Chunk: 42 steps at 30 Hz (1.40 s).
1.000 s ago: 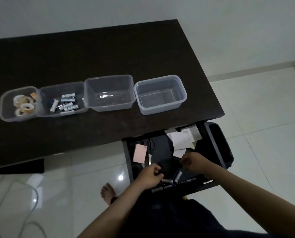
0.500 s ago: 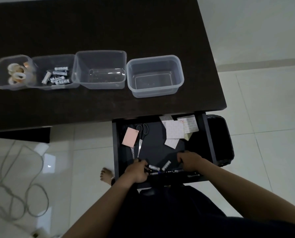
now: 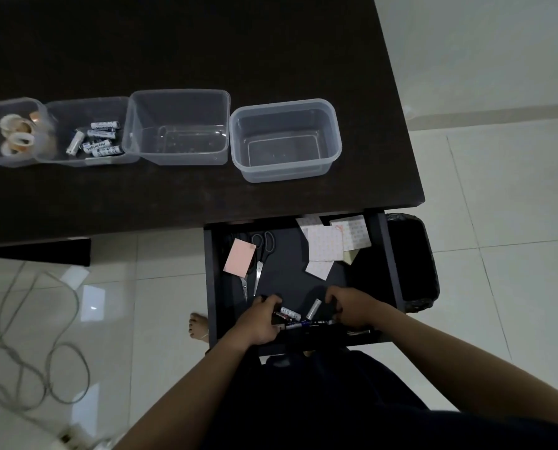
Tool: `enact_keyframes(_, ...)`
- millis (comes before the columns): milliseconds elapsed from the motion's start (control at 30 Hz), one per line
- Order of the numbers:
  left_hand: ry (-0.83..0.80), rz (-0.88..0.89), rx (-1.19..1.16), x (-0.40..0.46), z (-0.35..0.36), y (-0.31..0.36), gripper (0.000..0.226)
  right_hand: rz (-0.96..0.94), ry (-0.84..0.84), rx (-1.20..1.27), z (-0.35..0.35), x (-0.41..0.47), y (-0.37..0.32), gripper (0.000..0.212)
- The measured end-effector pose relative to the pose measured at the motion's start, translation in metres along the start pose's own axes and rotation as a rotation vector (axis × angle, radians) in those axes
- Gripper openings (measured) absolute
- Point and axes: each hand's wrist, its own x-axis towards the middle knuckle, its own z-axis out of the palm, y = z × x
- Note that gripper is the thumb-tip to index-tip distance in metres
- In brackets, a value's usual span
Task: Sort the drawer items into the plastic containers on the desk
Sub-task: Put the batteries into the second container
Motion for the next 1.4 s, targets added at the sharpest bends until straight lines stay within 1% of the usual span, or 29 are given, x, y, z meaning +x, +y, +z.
enact_keyframes(133, -0.013, 0.028, 0.058, 0.002, 0.000, 0.001, 0.063, -0.047, -0.008, -0.011, 0.004, 0.001, -0.001, 0.066)
enact_keyframes(200, -0.019, 0.025, 0.093, 0.005, 0.000, 0.001, 0.057, -0.056, -0.027, 0.000, 0.002, 0.002, -0.003, 0.070)
enact_keyframes(267, -0.022, 0.025, 0.121, 0.006, 0.000, 0.002, 0.048, -0.066, -0.051, -0.024, 0.000, 0.005, -0.004, 0.067)
enact_keyframes(400, -0.003, 0.040, 0.182, 0.008, -0.001, 0.003, 0.028, -0.109, -0.052, -0.089, 0.000, 0.011, -0.006, 0.051)
enact_keyframes(500, 0.002, 0.059, 0.211, 0.010, 0.001, 0.002, 0.030, -0.130, -0.051, -0.089, 0.000, 0.013, -0.007, 0.035)
enact_keyframes(567, 0.003, 0.072, 0.190, 0.011, 0.002, 0.002, 0.031, -0.145, -0.072, -0.127, 0.003, 0.015, -0.007, 0.022)
enact_keyframes(600, 0.004, 0.074, 0.170, 0.011, 0.002, 0.002, 0.031, -0.145, -0.088, -0.157, 0.005, 0.016, -0.008, 0.019)
enact_keyframes(667, 0.009, 0.071, 0.124, 0.013, 0.003, 0.003, 0.031, -0.140, -0.098, -0.192, 0.008, 0.019, -0.009, 0.021)
enact_keyframes(800, 0.027, 0.076, 0.010, 0.014, 0.010, 0.006, 0.035, -0.136, -0.067, -0.175, 0.011, 0.022, -0.011, 0.026)
enact_keyframes(933, 0.052, 0.095, -0.055, 0.015, 0.017, 0.011, 0.037, -0.108, -0.030, -0.126, 0.017, 0.024, -0.011, 0.023)
enact_keyframes(1067, 0.063, 0.094, -0.090, 0.017, 0.018, 0.009, 0.036, -0.069, 0.010, -0.017, 0.019, 0.024, -0.011, 0.021)
enact_keyframes(1167, 0.072, 0.093, -0.119, 0.018, 0.021, 0.009, 0.033, -0.058, 0.028, 0.098, 0.020, 0.022, -0.015, 0.027)
enact_keyframes(1233, 0.092, 0.104, -0.144, 0.018, 0.022, 0.012, 0.030, -0.050, 0.052, 0.132, 0.022, 0.022, -0.016, 0.040)
enact_keyframes(1333, 0.116, 0.135, -0.156, 0.018, 0.023, 0.015, 0.027, -0.080, 0.100, 0.180, 0.022, 0.020, -0.017, 0.068)
enact_keyframes(1400, 0.130, 0.149, -0.172, 0.019, 0.024, 0.017, 0.026, -0.130, 0.107, 0.136, 0.020, 0.019, -0.017, 0.075)
